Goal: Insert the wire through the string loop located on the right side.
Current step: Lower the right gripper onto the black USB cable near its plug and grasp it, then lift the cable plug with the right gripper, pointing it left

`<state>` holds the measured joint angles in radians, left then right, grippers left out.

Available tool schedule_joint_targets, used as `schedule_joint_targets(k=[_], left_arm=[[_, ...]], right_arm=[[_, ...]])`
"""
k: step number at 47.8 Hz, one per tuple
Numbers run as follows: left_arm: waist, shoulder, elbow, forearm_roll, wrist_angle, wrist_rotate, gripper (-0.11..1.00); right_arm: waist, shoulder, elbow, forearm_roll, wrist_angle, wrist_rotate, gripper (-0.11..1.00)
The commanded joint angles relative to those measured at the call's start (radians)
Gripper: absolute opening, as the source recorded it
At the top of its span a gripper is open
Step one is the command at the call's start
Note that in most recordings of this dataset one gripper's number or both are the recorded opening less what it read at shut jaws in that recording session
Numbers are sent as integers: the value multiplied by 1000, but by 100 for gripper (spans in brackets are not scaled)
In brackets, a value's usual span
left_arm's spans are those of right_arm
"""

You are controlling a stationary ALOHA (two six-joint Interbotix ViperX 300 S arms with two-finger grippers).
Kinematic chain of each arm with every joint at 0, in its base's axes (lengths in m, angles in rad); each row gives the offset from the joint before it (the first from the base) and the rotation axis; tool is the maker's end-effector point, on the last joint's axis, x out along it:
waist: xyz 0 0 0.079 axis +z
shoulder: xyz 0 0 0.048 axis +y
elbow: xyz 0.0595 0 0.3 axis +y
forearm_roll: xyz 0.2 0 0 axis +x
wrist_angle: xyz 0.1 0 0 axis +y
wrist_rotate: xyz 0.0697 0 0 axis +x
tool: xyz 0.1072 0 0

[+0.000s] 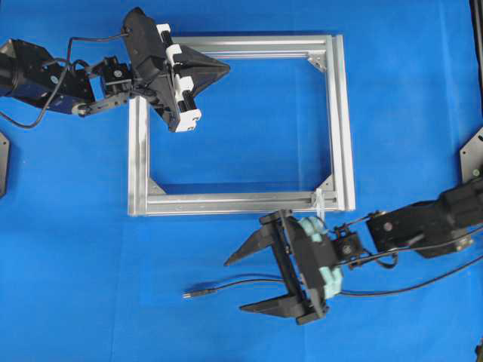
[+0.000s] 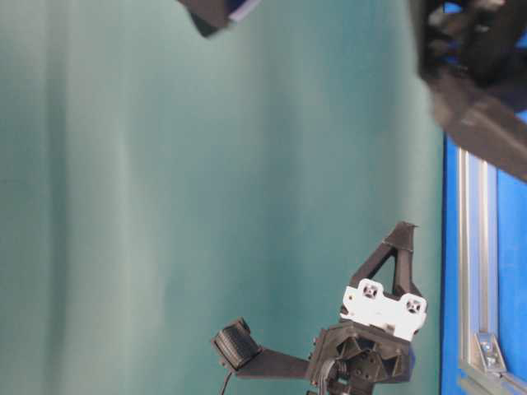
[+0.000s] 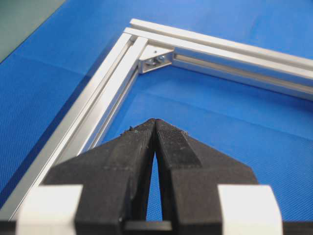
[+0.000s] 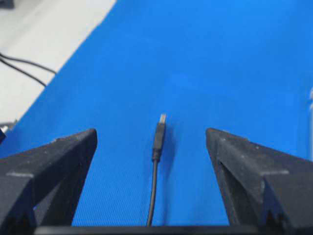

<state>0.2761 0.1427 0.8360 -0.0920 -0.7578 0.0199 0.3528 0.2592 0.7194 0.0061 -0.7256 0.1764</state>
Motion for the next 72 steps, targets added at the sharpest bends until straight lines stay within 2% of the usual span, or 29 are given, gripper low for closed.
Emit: schedule_joint_targets(k=[1,9,15,38,43,50,55,58,72], left_arm=[[-2,-28,-6,3,-5,2,0],[-2,-29,-2,3,-5,0,0],[-2,-29,2,3,-5,2,0],[-2,-31,6,2,-3,0,0],[-2,-31,8,3,-5,-2,0],[-2,-31,6,3,-5,-2,0],[-2,-31,6,3,-5,-2,0],[-2,-31,6,3,-5,-2,0],[-2,-32,9,3,-3,-2,0]], right_arm=[[12,32,-43,28,-3,3,82],[21,115,-80,97,-3,2,82],[28,152,-100,130,-3,2,82],[29,169,-110,169,21,2,79],[29,172,-114,169,26,-5,65],[29,170,-109,167,21,-9,23],[29,172,-110,166,21,-9,2],[29,170,-110,166,21,-9,-3],[35,169,-115,164,25,-9,-4]])
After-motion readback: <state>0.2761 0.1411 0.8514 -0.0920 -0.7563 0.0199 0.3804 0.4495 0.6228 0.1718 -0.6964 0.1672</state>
